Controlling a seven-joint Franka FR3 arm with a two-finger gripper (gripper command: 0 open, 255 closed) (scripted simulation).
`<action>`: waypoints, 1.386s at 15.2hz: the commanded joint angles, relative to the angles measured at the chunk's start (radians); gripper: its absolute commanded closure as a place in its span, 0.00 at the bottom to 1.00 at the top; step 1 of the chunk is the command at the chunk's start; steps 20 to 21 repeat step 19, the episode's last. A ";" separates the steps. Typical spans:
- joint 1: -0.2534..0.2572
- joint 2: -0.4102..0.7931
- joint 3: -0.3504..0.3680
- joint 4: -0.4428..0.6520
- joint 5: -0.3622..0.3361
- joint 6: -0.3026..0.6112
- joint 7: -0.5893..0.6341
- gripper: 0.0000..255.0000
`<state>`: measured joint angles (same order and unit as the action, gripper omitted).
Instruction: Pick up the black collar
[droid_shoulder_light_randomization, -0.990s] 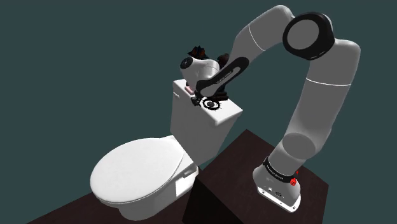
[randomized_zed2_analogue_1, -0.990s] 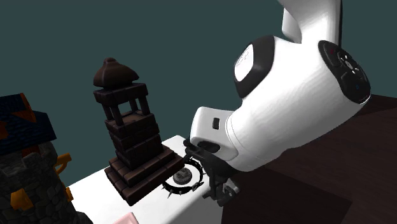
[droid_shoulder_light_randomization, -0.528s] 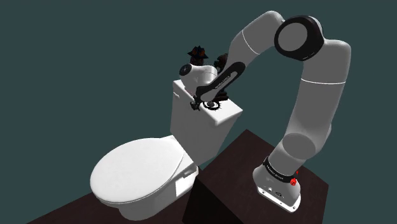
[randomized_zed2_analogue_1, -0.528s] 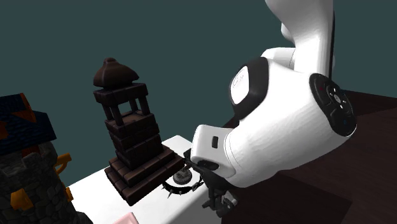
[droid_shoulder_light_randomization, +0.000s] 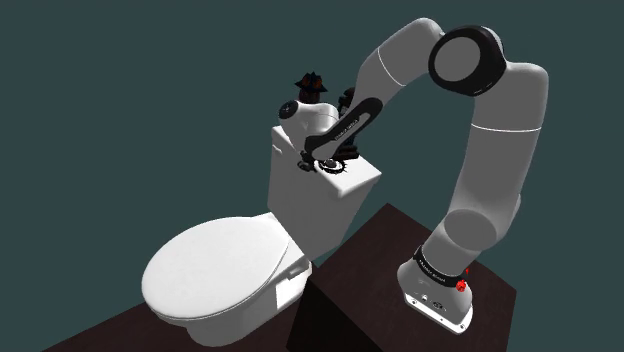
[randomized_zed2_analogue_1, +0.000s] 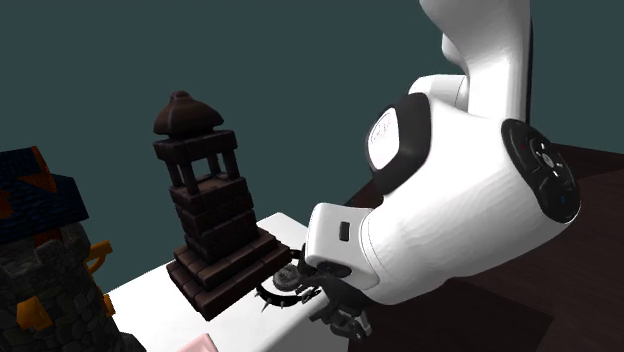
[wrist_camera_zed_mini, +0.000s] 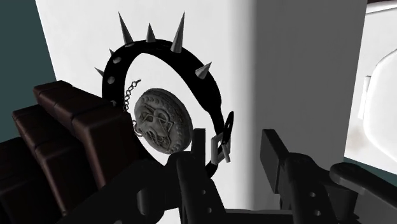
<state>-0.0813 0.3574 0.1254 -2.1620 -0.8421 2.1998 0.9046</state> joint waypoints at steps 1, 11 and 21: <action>-0.009 0.011 -0.013 0.008 -0.019 -0.001 0.000 1.00; -0.011 -0.110 0.002 -0.023 0.043 -0.063 -0.078 1.00; -0.013 -0.171 0.011 -0.017 0.081 -0.111 -0.132 1.00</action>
